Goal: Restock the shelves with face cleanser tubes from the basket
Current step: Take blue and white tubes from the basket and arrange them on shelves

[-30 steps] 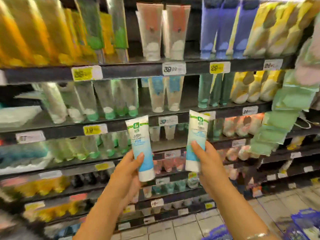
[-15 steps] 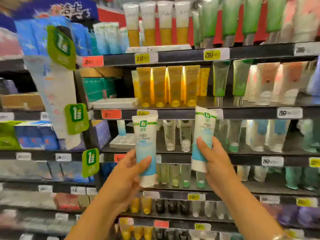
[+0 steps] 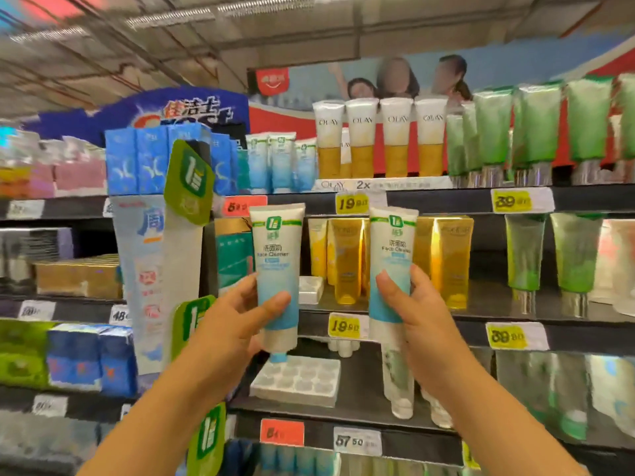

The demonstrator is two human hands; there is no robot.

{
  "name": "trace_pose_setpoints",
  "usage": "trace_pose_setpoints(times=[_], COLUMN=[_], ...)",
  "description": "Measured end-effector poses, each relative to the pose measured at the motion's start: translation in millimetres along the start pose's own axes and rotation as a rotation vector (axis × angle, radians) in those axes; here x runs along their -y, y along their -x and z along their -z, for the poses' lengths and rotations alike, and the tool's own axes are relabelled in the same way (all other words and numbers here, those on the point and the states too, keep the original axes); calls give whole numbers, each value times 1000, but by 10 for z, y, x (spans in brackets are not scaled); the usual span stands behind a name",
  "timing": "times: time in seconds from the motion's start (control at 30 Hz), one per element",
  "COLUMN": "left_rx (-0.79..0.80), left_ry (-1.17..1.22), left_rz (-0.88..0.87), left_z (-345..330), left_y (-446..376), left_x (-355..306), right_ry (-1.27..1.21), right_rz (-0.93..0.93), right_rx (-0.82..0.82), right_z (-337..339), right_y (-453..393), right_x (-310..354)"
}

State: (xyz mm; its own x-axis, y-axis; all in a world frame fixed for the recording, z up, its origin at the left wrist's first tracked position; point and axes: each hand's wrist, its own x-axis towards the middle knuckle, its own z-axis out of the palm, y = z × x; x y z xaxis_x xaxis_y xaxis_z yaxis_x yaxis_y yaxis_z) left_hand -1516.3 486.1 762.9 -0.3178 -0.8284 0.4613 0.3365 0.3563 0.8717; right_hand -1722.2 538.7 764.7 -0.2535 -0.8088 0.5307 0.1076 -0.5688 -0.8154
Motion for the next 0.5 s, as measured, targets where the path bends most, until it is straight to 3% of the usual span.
trace_pose_setpoints(times=[0.37,0.5], left_rx=[-229,-316], left_ry=[-192,-262], left_rz=[-259,-269], left_z=[106,130], left_y=[-1516,-1950], left_x=[-685,-848], right_ry=[-43,-22], right_rz=[182,228], right_rx=[219,273], right_z=[-617,-989], right_y=[-1580,-1978], right_x=[169,320])
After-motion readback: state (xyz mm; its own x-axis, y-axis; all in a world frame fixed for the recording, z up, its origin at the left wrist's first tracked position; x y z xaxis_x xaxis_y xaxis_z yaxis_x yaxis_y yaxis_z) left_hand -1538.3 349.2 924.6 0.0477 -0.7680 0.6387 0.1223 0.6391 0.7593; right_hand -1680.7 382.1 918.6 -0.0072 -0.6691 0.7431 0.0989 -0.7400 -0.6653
